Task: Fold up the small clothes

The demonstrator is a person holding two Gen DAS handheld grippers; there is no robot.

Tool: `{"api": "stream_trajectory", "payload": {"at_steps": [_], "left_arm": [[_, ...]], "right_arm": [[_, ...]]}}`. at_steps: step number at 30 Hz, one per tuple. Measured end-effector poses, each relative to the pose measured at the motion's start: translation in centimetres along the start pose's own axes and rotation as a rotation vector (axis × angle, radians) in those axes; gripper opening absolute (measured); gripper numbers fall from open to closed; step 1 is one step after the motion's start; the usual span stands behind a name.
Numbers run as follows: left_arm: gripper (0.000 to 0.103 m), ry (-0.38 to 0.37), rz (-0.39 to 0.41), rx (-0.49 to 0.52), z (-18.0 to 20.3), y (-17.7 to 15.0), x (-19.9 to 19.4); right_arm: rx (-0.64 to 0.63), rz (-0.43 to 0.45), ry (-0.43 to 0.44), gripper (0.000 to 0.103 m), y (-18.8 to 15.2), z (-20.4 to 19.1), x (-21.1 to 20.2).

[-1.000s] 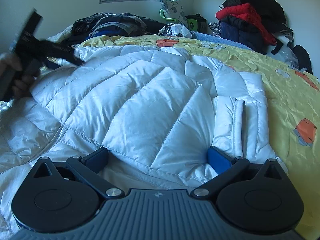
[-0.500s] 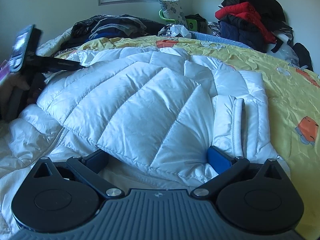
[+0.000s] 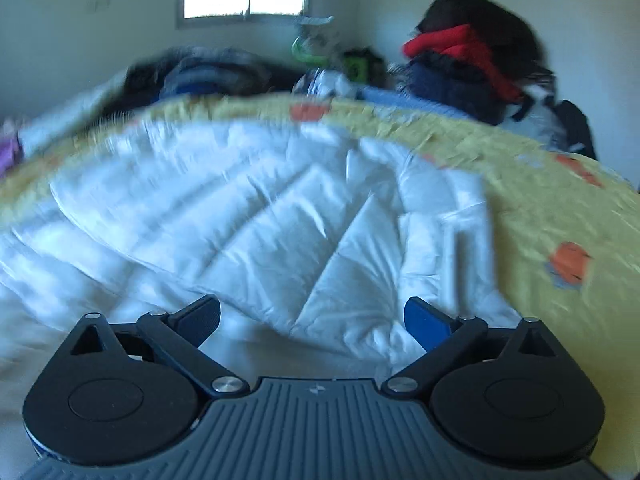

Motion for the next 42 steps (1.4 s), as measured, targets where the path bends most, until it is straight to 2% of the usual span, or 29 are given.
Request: {"api": "stream_trajectory", "payload": {"at_steps": [3,6,8,13,15,17,20,24,27,30,34,36,38,39,42], "left_arm": [[0.103,0.026,-0.051,0.013,1.5,-3.2,-1.9],[0.103,0.004,-0.157,-0.001,3.1,-6.3,-2.1],[0.103,0.002,-0.208,0.044,3.7,-7.2,-1.6],[0.103,-0.02,-0.327,0.05,3.8,-9.2,-0.2],[0.103,-0.005,-0.353,0.1,3.8,-9.7,0.0],[0.103,-0.015,-0.371,0.158,3.6,-10.3,0.1],[0.103,-0.014,-0.357,0.224,3.2,-11.0,0.0],[0.103,-0.016,-0.34,0.196,2.9,-10.5,-0.3],[0.103,-0.006,-0.253,0.13,1.1,-8.6,-2.2],[0.103,0.08,-0.147,0.095,-2.8,-6.3,-4.4],[0.103,0.186,-0.111,-0.055,-10.0,-4.2,-6.3],[0.103,0.186,-0.12,-0.197,-13.6,-3.7,-7.2],[0.103,0.14,-0.126,-0.384,-16.5,-3.8,-8.0],[0.103,0.103,-0.112,-0.496,-17.6,-4.0,-8.5],[0.103,-0.111,-0.143,-0.779,-18.8,-5.2,-8.3]], "right_arm": [[0.08,0.067,0.067,0.103,-0.5,-1.9,-6.1],[0.141,0.057,0.117,0.103,-3.4,-3.9,-11.1],[0.147,0.043,0.1,0.103,-5.3,-4.6,-13.4],[0.071,-0.055,0.038,0.103,-10.2,-6.1,-15.1],[0.013,-0.116,-0.01,0.103,-11.9,-6.3,-14.7],[-0.006,-0.152,-0.012,0.102,-13.2,-6.3,-14.5],[-0.052,-0.155,0.017,0.1,-13.9,-6.2,-14.8],[-0.051,-0.192,0.038,0.101,-13.7,-5.9,-14.7],[0.038,-0.195,0.046,0.1,-12.5,-5.3,-15.5],[0.208,-0.125,0.084,0.102,-11.3,-3.1,-17.8],[0.498,-0.126,0.15,0.103,-11.7,1.0,-19.7],[0.625,-0.138,0.2,0.102,-12.4,2.5,-20.3],[0.705,-0.146,0.219,0.099,-13.3,3.7,-20.7],[0.731,-0.147,0.2,0.1,-13.8,4.3,-20.8],[0.793,-0.155,0.181,0.101,-15.3,5.1,-20.9]]}}
Point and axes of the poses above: each gripper's, at about its wrist camera, not at the fingertips, and x roughly the way its jaws point, z to its right, y to its top, the point moved 8 cm from there along x, roughly the way its jaws point, and after that the axes turned 2 degrees about z, right-handed, at the moved point
